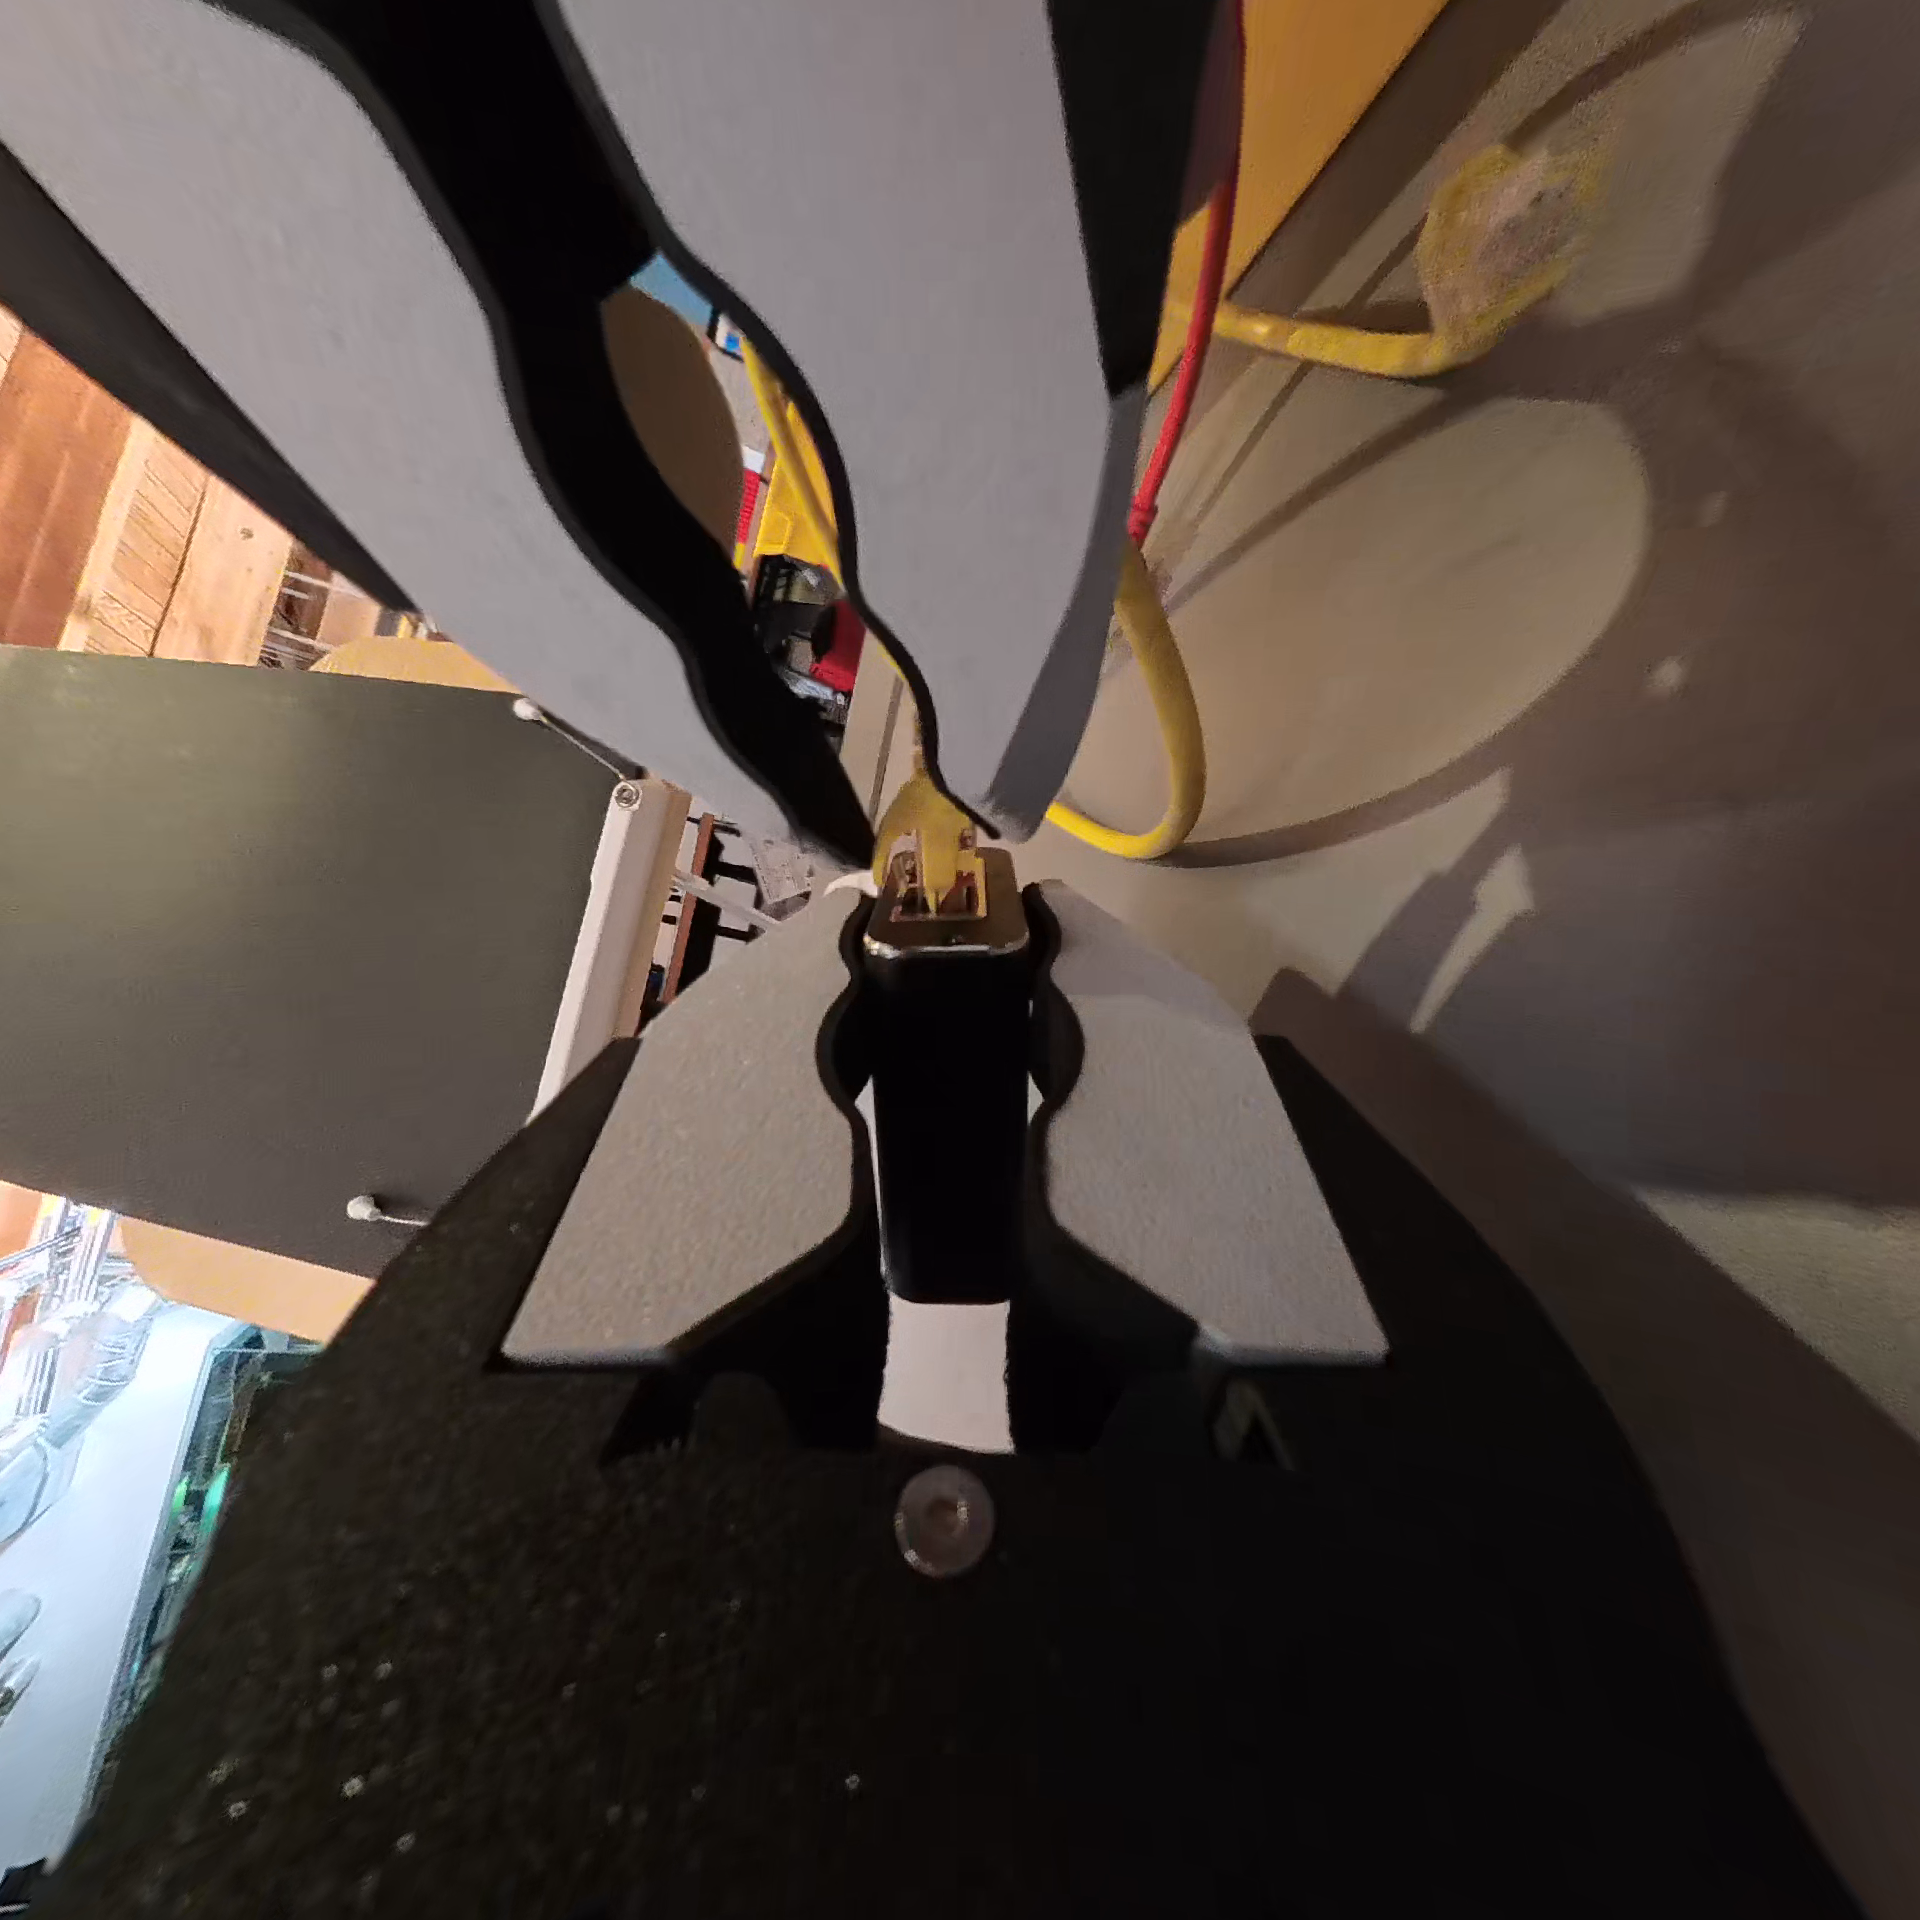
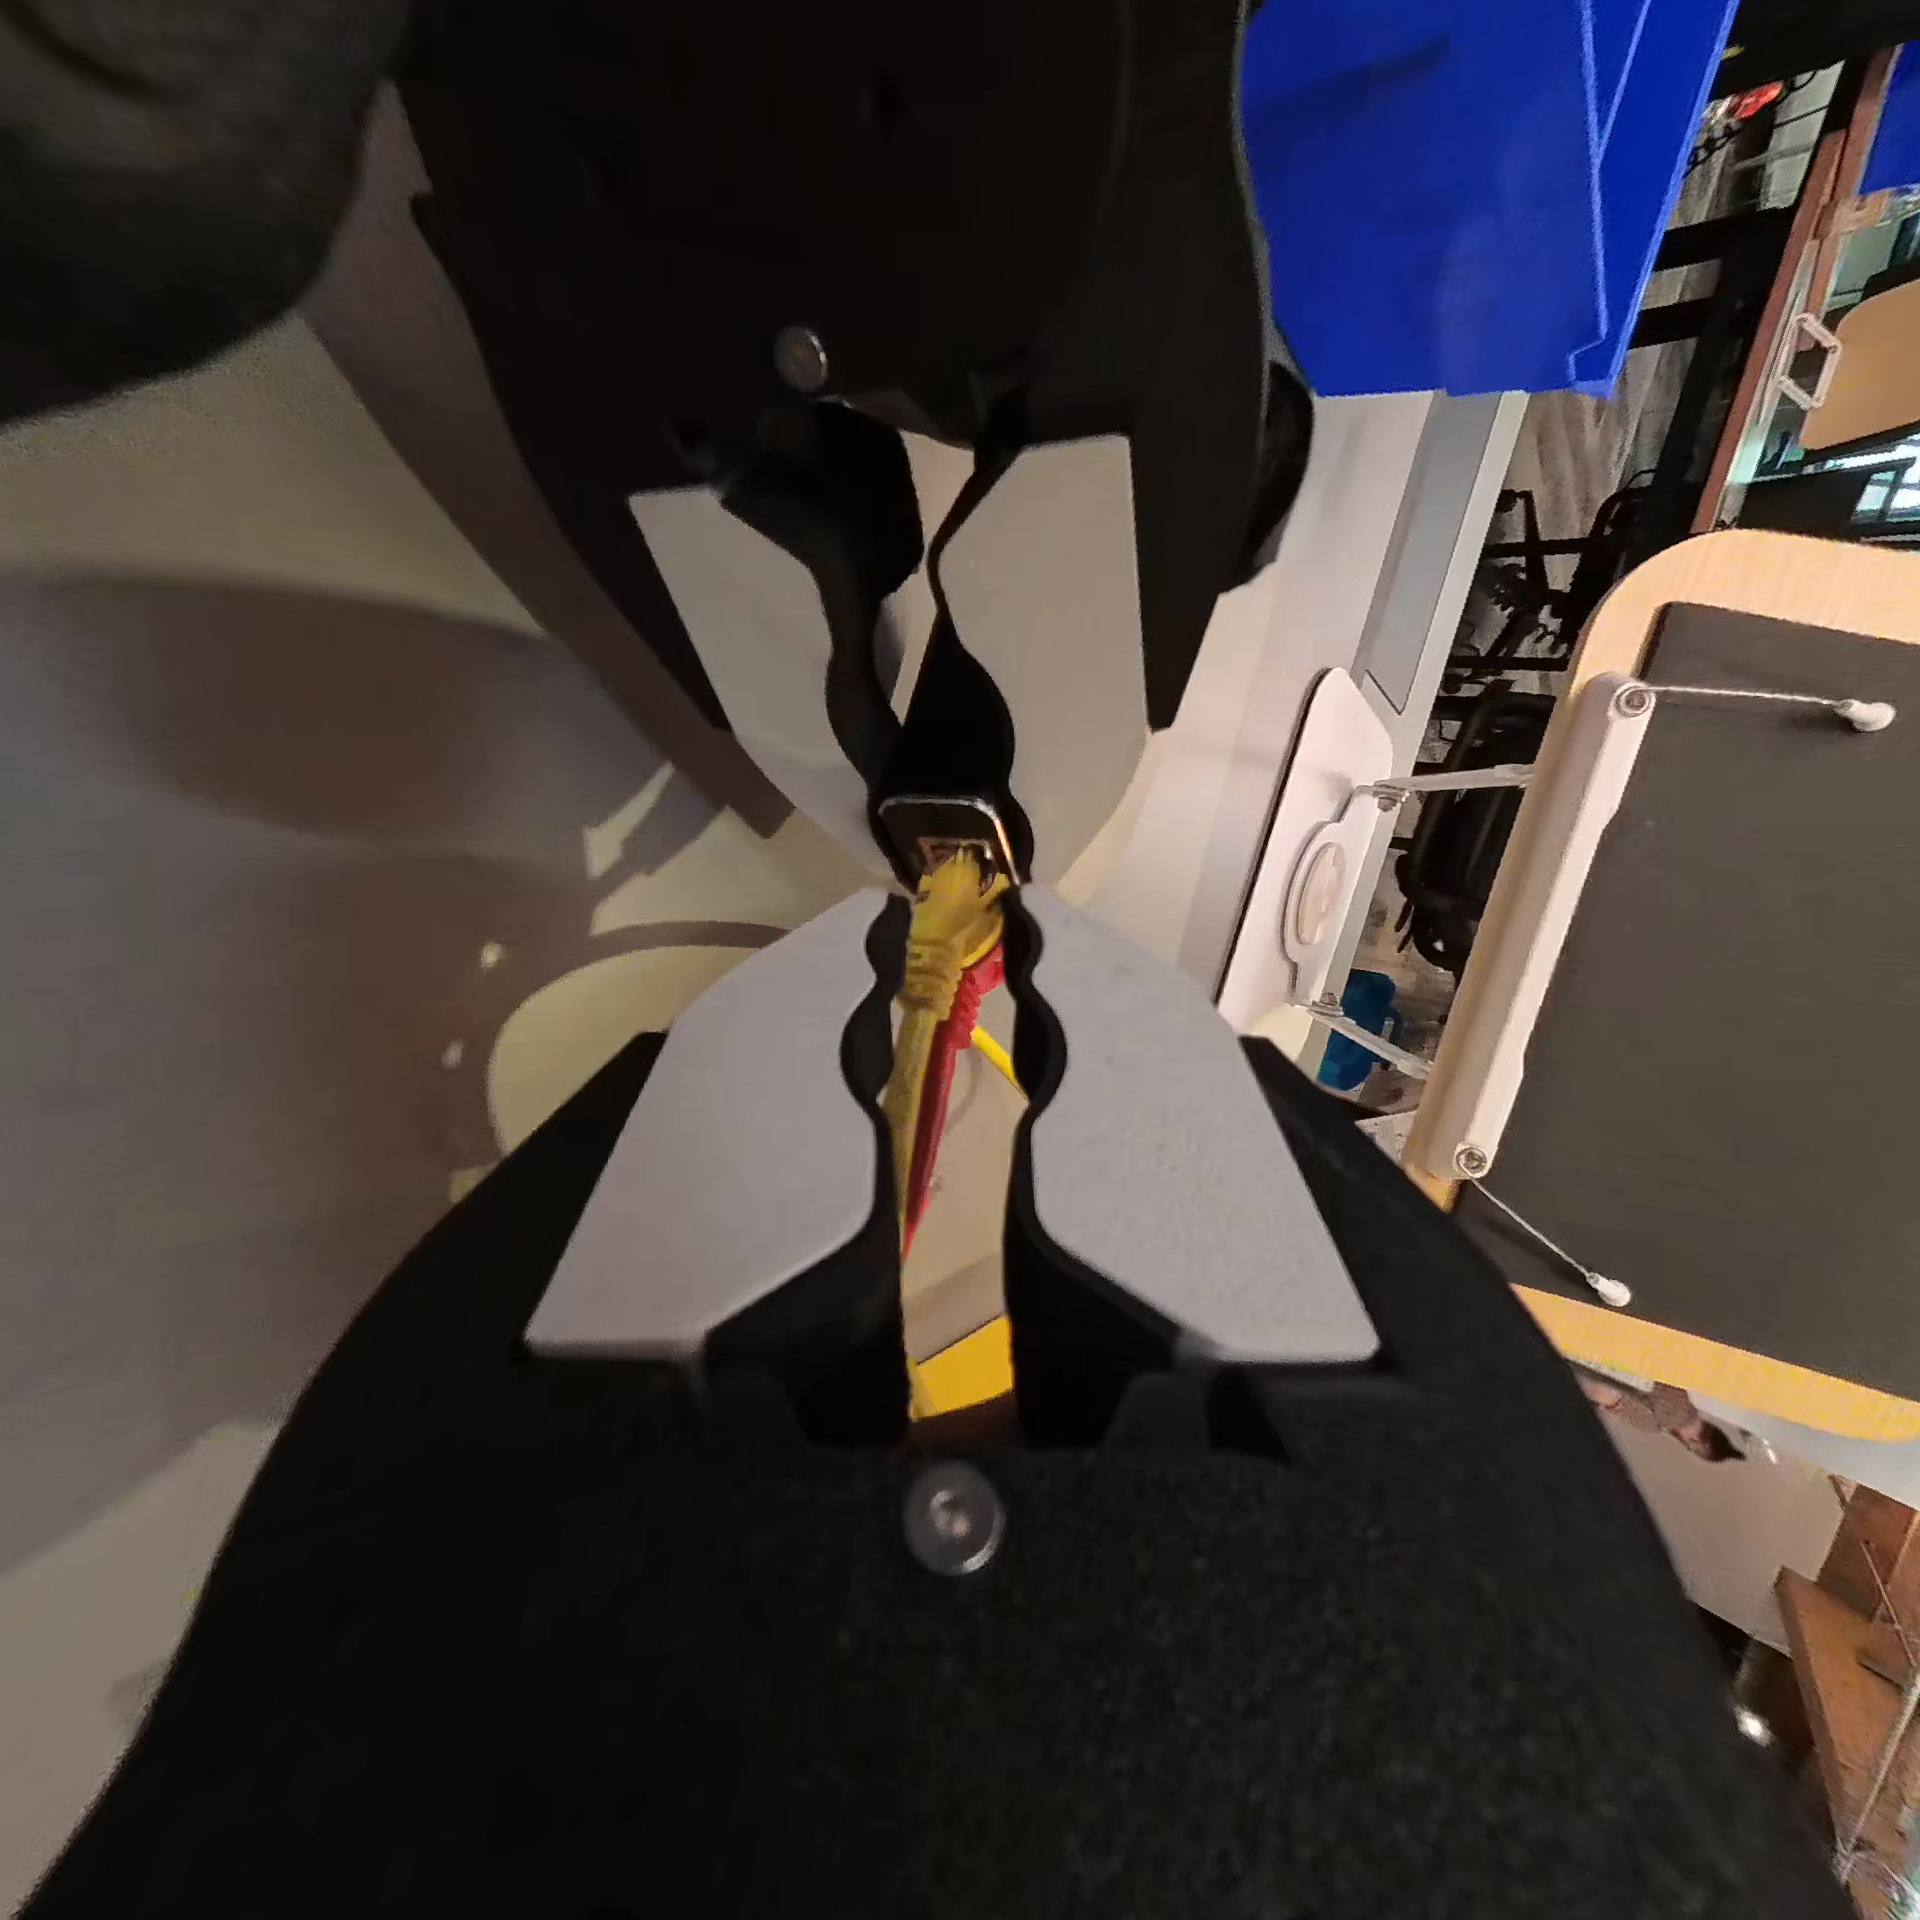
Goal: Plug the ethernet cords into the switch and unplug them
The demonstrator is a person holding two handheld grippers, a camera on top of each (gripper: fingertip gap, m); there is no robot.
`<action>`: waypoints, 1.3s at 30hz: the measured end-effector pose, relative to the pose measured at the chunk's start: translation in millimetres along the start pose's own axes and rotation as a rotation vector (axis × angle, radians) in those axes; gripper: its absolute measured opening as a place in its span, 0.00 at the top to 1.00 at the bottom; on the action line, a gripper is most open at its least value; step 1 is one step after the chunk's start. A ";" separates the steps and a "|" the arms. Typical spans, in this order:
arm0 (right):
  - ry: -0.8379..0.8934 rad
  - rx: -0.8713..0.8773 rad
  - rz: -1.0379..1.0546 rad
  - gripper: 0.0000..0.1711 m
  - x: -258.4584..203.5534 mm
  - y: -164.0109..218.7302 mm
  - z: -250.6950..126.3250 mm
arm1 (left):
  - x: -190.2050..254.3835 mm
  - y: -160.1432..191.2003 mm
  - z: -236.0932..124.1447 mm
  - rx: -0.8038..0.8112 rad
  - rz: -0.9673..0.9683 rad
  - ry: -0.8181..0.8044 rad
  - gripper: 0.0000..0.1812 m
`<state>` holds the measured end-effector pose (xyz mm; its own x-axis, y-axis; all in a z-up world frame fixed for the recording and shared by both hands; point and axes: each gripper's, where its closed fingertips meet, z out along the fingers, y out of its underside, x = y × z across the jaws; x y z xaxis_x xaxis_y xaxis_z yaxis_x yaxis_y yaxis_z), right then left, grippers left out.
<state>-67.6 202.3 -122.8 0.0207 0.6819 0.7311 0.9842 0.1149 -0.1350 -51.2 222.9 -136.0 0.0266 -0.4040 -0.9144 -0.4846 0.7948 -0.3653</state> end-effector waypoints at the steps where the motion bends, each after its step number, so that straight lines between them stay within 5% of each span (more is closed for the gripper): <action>1: 0.001 -0.003 -0.003 0.90 0.4 0.3 0.6 | 0.2 0.6 0.2 -0.003 -0.005 0.002 0.85; 36: 0.168 -0.036 -0.096 0.92 -7.4 9.5 1.6 | 10.0 2.7 2.8 -0.044 0.030 0.017 0.85; 39: 0.175 -0.136 -0.118 0.93 -5.9 36.4 -6.3 | 7.6 45.8 6.5 -0.208 0.006 0.034 0.85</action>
<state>-30.7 198.0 -127.8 -0.0777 0.5329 0.8426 0.9959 0.0804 0.0409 -67.5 259.2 -160.9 -0.0048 -0.4171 -0.9088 -0.6547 0.6882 -0.3124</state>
